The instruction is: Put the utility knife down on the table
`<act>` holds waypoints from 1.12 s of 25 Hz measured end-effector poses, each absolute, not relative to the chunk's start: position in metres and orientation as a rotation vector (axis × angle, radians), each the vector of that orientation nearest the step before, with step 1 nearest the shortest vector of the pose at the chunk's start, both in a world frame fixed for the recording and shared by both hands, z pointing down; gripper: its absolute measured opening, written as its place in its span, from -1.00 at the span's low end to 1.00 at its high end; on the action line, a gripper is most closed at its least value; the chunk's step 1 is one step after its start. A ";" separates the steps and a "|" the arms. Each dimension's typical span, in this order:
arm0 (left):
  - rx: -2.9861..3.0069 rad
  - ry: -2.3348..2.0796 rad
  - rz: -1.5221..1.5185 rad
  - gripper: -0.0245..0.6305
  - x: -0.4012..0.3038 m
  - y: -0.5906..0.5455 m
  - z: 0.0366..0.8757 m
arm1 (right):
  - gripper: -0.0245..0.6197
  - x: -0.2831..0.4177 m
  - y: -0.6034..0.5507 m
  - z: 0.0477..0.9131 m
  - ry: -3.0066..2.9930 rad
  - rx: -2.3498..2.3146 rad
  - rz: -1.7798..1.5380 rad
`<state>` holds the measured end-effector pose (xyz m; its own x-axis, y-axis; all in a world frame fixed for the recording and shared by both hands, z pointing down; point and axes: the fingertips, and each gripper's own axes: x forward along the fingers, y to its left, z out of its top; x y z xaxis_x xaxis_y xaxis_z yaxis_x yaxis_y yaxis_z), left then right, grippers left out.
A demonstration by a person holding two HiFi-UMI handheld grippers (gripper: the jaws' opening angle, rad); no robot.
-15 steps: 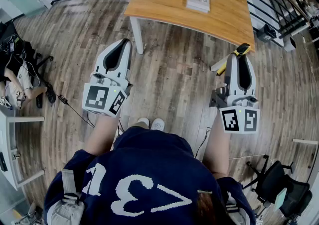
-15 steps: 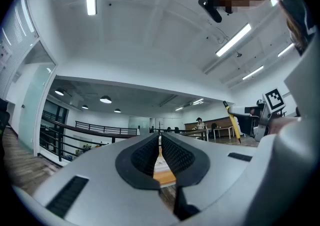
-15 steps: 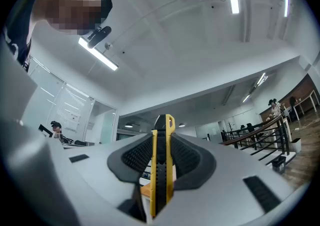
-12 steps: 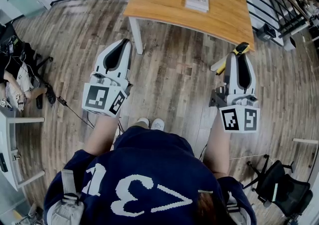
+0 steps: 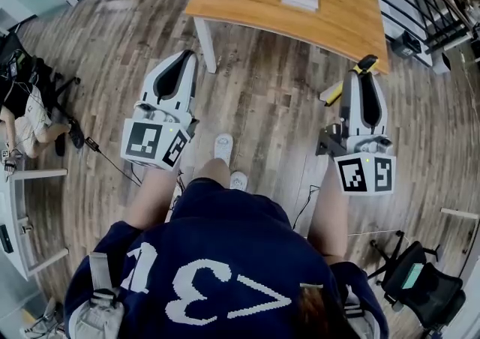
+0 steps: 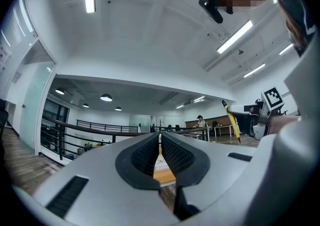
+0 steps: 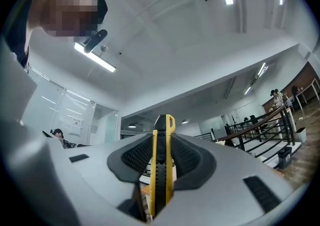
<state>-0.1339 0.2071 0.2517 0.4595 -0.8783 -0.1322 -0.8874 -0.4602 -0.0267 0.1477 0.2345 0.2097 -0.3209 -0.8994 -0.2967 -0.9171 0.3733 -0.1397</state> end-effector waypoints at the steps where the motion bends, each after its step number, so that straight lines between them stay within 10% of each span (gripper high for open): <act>1: -2.607 1.578 0.149 -0.84 -0.133 0.202 0.253 | -0.54 0.148 0.230 0.211 2.316 -1.595 0.075; 28: -2.672 1.484 0.201 -0.84 -0.145 -0.135 0.240 | -0.54 0.132 -0.080 0.194 2.258 -1.687 0.085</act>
<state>-0.1447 -0.1355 0.2397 0.5228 -0.8387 -0.1527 -0.8490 -0.5283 -0.0052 0.1320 -0.0800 0.1945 -0.2510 -0.9241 -0.2883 -0.9432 0.3005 -0.1417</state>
